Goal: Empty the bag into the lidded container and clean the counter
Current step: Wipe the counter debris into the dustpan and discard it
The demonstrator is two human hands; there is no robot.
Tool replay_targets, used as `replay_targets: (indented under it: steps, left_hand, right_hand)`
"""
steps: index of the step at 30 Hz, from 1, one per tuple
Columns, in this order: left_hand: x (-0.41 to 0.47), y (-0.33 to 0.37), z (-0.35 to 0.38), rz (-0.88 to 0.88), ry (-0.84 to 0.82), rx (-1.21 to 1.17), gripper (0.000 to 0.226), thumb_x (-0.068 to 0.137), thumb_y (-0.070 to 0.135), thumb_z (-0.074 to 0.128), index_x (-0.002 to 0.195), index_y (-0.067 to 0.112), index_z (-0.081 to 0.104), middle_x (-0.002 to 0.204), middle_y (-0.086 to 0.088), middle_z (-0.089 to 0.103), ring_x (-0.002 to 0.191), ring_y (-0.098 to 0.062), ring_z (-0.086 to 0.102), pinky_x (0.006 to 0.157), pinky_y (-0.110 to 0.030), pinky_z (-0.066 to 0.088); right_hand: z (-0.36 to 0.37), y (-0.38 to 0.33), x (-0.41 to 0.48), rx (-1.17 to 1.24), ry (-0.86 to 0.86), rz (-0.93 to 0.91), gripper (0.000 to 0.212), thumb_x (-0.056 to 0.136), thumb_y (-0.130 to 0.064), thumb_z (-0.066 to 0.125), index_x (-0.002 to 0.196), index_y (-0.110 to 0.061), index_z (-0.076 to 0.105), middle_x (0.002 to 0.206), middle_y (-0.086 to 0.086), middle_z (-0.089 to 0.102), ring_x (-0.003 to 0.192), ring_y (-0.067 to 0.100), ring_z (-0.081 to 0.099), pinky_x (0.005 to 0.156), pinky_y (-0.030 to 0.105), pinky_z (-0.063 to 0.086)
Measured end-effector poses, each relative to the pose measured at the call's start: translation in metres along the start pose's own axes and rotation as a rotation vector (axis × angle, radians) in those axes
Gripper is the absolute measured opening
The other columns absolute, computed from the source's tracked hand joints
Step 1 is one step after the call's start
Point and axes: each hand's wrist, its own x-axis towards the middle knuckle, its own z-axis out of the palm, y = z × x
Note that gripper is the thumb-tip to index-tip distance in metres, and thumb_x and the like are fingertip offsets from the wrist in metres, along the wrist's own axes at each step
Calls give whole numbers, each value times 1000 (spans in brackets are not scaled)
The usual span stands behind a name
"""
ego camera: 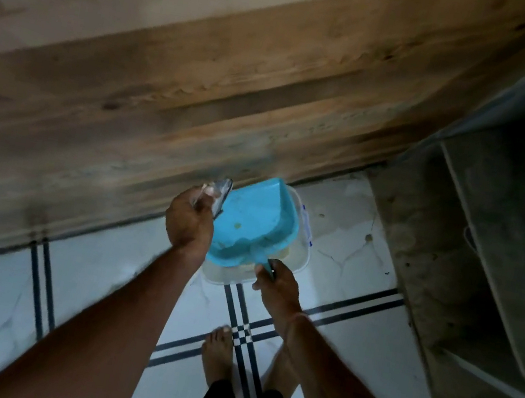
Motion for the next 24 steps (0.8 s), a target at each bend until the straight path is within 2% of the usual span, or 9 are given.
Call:
replay_targets:
  steps: [2,5,7,11,14,16,20,22,24]
  left_hand:
    - [2,-7,4,3,9,-36,41,92,43,57,104,11,79,98,-12,78,94,-31,71,72,-27,43]
    - [6,-23,9,15,9,-62,41,94,44,58,102,9,79,97,-12,78,92,-27,70,70,-24,41]
    - [9,-37,14,1,-10,-67,35,99,39,62,96,7,77,90,-13,75,83,-24,67,67,-24,37]
    - [9,-55,20,-19,-39,-122,39,96,43,59,91,9,75,84,-6,73,78,-15,62,68,-26,43]
    - [6,-63,25,-74,-88,-197,27,96,41,62,91,17,74,86,0,72,81,-12,62,74,-27,48]
    - [6,-64,24,-124,-111,-270,35,91,47,61,94,16,76,87,3,72,84,-12,65,80,-31,53]
    - [2,-47,7,-233,-218,-375,23,98,35,66,84,20,75,87,0,72,84,-15,64,80,-32,52]
    - [-10,-25,-10,-292,-283,-396,22,100,33,65,85,20,75,85,1,72,83,-15,64,74,-29,52]
    - [-27,11,-33,-354,-396,-424,21,100,32,64,92,17,75,83,0,74,79,-16,67,62,-21,54]
  right_hand:
    - [15,4,14,60,14,-21,8,100,-19,65,97,-11,66,94,21,70,72,20,65,56,6,46]
    - [42,20,44,55,39,-42,9,95,-22,69,88,-18,64,92,14,68,85,30,68,77,34,59]
    - [55,36,61,-70,87,-64,11,92,-24,72,94,-14,69,98,18,67,93,34,67,80,36,53]
    - [64,47,73,-320,216,-24,40,95,-39,69,126,-12,72,122,20,57,116,37,56,95,44,55]
    - [64,45,78,-546,219,-50,43,96,-47,63,127,-18,68,127,14,53,122,34,50,93,46,54]
    - [61,40,77,-559,222,-62,49,95,-47,64,132,-16,63,131,14,51,125,33,49,95,47,53]
    - [41,25,41,-356,317,-237,61,91,-38,73,141,-11,52,138,14,49,128,33,49,98,51,53]
    - [23,10,8,-83,284,-279,58,91,-29,78,140,-13,53,138,10,51,127,27,52,101,42,53]
    - [-2,-20,-32,280,143,-217,56,90,-23,80,139,-16,53,137,6,54,121,18,58,95,24,56]
